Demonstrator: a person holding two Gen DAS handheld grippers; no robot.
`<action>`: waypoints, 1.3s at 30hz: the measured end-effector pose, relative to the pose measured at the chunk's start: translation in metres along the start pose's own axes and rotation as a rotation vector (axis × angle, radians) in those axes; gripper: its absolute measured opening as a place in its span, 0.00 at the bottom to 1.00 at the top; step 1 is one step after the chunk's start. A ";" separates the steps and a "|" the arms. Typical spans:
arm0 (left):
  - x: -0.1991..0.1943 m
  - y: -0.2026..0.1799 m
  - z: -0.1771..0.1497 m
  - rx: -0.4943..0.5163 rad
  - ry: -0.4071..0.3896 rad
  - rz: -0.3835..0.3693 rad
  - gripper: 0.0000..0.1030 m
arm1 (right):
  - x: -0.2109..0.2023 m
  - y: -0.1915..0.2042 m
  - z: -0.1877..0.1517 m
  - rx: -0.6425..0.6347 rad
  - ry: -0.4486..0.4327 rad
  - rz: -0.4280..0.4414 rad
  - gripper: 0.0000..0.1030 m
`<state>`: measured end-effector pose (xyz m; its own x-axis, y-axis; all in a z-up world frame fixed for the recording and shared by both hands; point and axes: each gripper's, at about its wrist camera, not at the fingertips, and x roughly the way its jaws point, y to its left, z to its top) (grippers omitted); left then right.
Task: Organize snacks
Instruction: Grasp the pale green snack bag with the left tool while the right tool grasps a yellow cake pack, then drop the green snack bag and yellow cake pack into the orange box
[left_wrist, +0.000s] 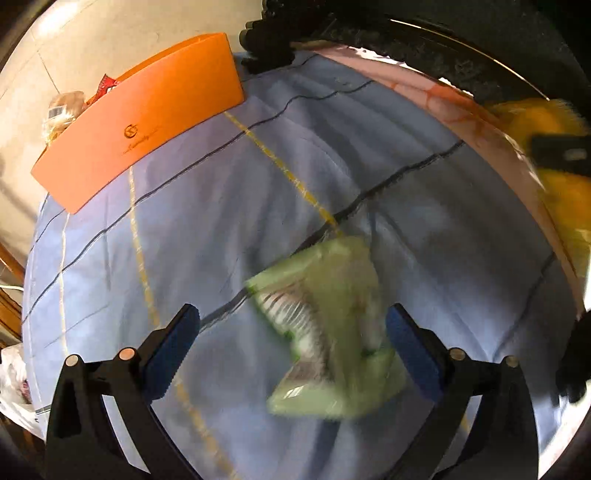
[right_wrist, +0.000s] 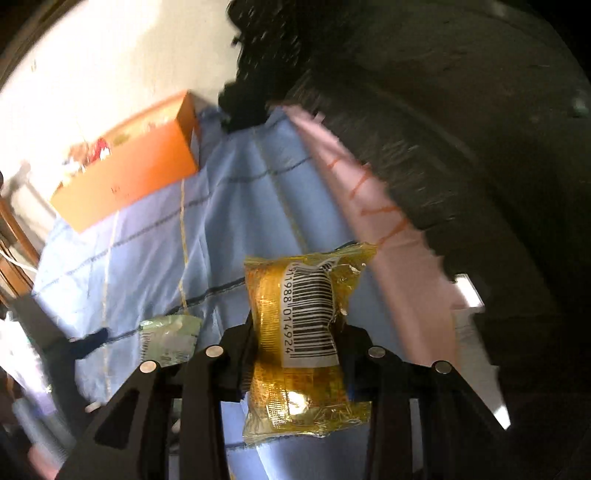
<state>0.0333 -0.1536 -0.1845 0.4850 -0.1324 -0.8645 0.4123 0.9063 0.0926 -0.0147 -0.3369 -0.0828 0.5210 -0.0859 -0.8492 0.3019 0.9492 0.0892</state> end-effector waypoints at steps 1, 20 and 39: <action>0.006 0.000 0.000 -0.019 0.005 0.001 0.96 | -0.007 -0.005 0.000 0.011 -0.007 0.008 0.35; -0.142 0.168 0.068 -0.314 -0.223 -0.020 0.36 | -0.032 0.095 0.101 -0.119 -0.165 0.251 0.35; -0.098 0.310 0.254 -0.348 -0.332 0.317 0.93 | 0.057 0.247 0.304 -0.299 -0.156 0.325 0.96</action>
<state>0.3095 0.0381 0.0543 0.7831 0.0993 -0.6139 -0.0434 0.9935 0.1053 0.3318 -0.1994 0.0493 0.6712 0.2075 -0.7116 -0.1283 0.9781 0.1642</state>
